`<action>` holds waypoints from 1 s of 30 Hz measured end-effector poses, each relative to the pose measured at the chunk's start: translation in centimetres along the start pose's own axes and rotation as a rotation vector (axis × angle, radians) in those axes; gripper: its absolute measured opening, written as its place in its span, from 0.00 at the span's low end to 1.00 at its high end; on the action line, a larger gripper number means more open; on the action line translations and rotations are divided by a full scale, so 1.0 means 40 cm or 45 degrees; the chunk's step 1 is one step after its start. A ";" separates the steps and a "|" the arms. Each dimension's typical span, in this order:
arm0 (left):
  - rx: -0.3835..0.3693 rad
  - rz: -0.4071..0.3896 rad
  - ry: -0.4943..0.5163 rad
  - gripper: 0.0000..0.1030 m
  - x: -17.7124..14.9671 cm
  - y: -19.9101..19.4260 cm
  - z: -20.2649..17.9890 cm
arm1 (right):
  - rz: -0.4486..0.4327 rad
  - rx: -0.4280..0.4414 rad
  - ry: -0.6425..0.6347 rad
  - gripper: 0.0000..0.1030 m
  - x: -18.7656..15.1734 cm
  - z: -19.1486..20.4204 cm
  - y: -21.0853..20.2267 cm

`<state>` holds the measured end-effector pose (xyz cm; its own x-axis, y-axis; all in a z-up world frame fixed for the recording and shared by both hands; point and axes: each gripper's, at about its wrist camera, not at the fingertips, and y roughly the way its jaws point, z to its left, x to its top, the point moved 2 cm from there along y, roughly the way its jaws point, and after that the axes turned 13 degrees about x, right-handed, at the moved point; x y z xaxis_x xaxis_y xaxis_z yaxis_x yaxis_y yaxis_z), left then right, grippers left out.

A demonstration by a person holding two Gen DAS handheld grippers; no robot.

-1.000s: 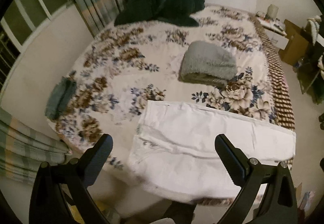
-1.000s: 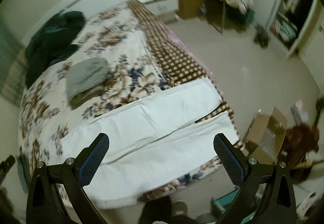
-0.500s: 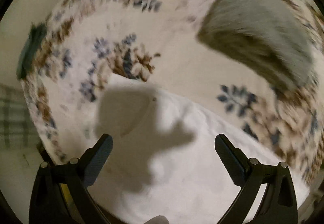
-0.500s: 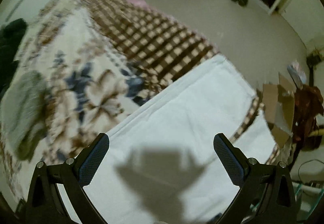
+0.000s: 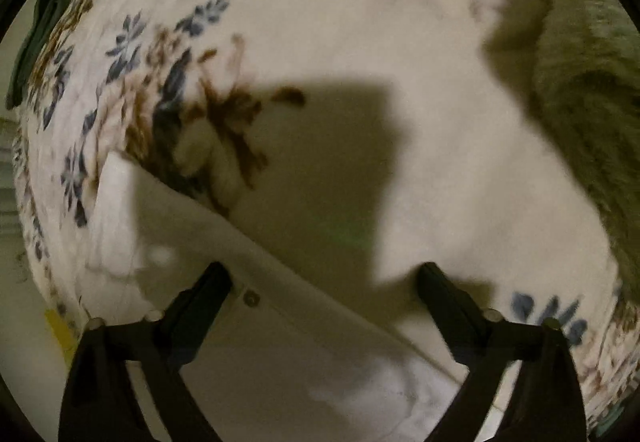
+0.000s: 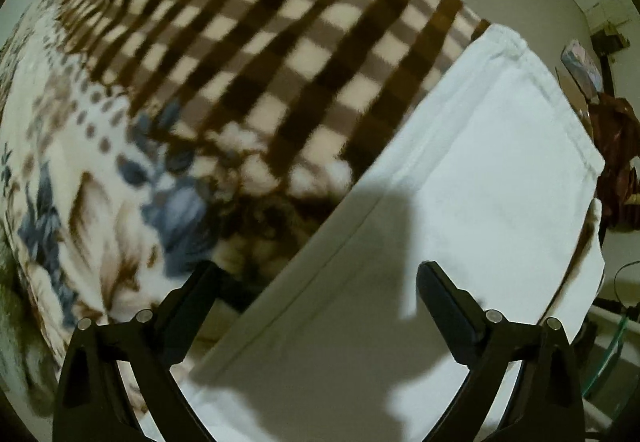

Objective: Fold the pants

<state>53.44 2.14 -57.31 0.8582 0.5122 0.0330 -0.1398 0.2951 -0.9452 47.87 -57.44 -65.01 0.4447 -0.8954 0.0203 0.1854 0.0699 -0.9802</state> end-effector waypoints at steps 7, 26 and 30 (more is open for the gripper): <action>-0.214 -0.111 -0.047 0.19 -0.097 -0.103 0.130 | 0.033 -0.015 -0.010 0.15 -0.007 -0.024 0.008; -0.583 -0.232 -0.199 0.00 -0.350 -0.228 0.534 | 0.041 0.253 -0.263 0.04 -0.253 -0.249 -0.376; -0.733 0.026 -0.253 0.09 -0.358 -0.162 0.497 | 0.080 0.254 -0.298 0.04 -0.287 -0.318 -0.345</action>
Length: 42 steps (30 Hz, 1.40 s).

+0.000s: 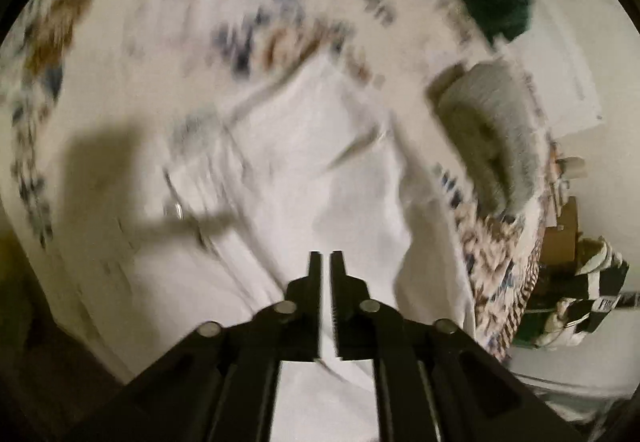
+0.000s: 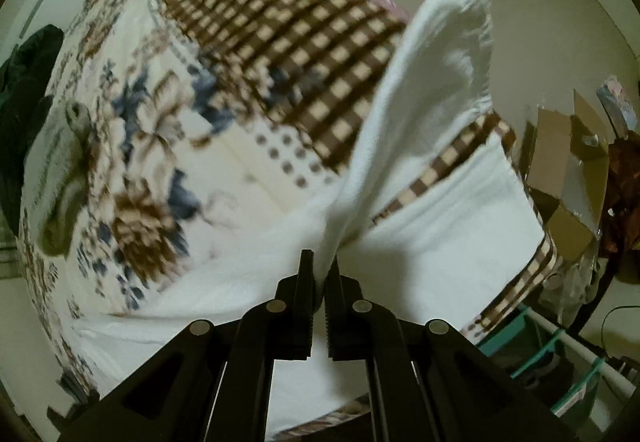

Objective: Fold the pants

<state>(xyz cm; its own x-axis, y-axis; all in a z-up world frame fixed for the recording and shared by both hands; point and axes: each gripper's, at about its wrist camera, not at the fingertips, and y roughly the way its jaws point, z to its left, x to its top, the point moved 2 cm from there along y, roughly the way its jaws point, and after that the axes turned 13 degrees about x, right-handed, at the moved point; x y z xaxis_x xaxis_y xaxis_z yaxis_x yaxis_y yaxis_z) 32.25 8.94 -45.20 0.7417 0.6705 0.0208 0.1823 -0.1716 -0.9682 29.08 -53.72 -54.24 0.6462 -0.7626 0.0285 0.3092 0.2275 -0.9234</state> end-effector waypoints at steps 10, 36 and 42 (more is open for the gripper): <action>-0.094 0.067 -0.051 0.72 0.126 0.157 -0.276 | -0.035 -0.027 -0.090 0.04 0.050 0.056 0.023; -0.091 -0.136 0.046 0.01 -0.139 -0.067 0.184 | -0.014 -0.012 -0.033 0.04 -0.104 -0.077 -0.083; 0.025 -0.027 -0.088 0.01 -0.271 0.063 0.361 | 0.080 -0.122 -0.024 0.04 -0.206 -0.229 -0.009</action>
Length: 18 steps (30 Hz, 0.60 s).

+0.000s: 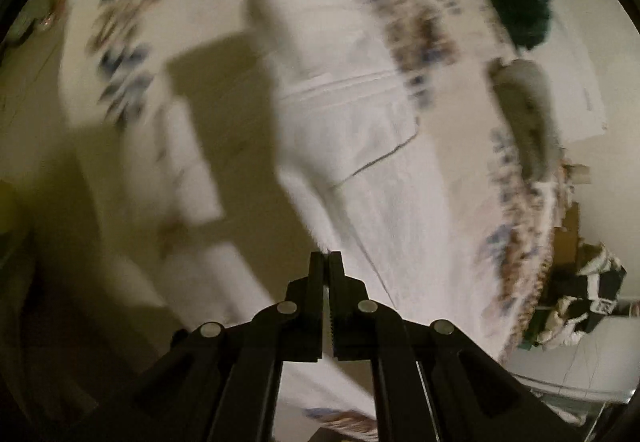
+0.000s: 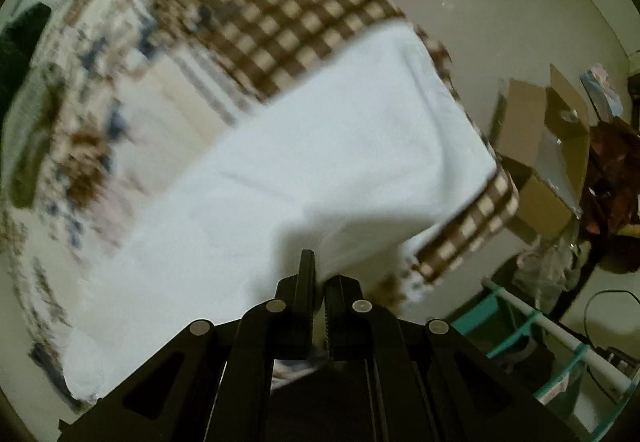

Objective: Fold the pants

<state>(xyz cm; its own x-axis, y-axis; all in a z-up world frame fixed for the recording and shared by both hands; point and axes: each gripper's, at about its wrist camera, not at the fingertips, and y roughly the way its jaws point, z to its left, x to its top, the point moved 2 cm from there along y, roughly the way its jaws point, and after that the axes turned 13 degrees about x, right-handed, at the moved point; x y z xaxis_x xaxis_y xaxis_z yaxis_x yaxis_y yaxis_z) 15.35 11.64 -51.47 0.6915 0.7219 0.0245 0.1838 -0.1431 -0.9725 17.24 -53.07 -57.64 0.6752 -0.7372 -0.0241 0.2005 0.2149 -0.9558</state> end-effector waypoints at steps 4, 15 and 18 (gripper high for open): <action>0.061 0.076 -0.049 0.01 -0.048 0.097 0.088 | 0.025 -0.057 0.044 0.04 -0.038 -0.081 0.076; 0.052 -0.003 0.022 0.79 0.013 0.038 0.103 | -0.004 0.163 0.306 0.43 -0.036 -0.244 0.115; 0.065 -0.073 0.115 0.79 0.023 0.007 0.033 | -0.107 0.226 0.374 0.51 -0.024 -0.295 0.068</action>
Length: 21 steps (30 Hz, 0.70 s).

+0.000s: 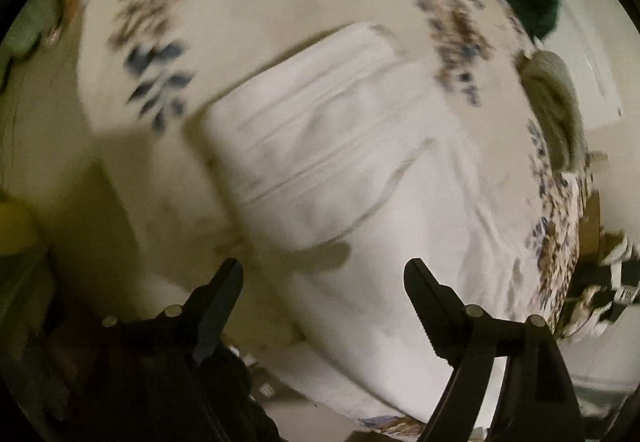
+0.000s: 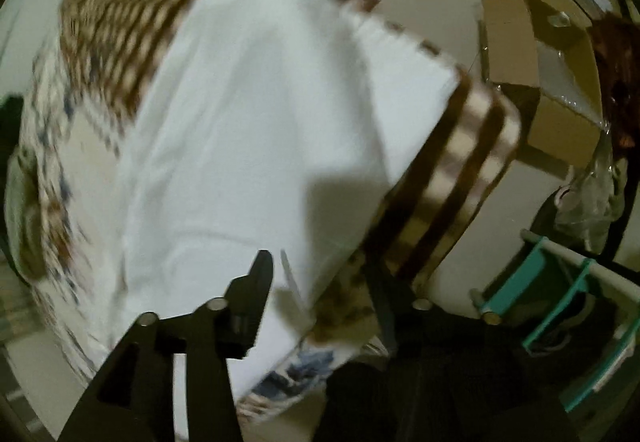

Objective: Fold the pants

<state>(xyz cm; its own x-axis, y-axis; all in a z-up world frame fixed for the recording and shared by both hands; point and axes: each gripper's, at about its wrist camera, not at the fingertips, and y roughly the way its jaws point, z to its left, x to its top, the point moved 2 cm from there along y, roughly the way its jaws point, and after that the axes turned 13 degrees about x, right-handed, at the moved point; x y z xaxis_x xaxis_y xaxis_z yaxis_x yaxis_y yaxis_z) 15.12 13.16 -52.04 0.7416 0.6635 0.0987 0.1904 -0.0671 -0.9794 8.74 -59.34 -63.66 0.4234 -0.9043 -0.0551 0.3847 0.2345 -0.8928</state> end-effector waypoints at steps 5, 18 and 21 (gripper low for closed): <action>-0.115 -0.074 0.195 0.79 -0.018 -0.061 -0.168 | -0.115 0.093 0.049 0.54 0.062 -0.050 -0.048; -0.036 0.143 0.985 0.79 -0.403 0.151 -0.689 | -0.278 0.670 0.253 0.54 0.147 -0.119 -0.069; 0.074 0.172 1.086 0.79 -0.460 0.217 -0.704 | -0.312 0.621 0.224 0.43 0.172 -0.131 -0.071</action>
<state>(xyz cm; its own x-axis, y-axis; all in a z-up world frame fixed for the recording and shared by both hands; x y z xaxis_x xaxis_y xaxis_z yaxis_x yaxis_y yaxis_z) 21.24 -20.62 -57.38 0.9892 -0.1351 0.0563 0.0498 -0.0513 -0.9974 6.28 -68.11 -63.86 0.1474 -0.9889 0.0163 0.8060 0.1105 -0.5815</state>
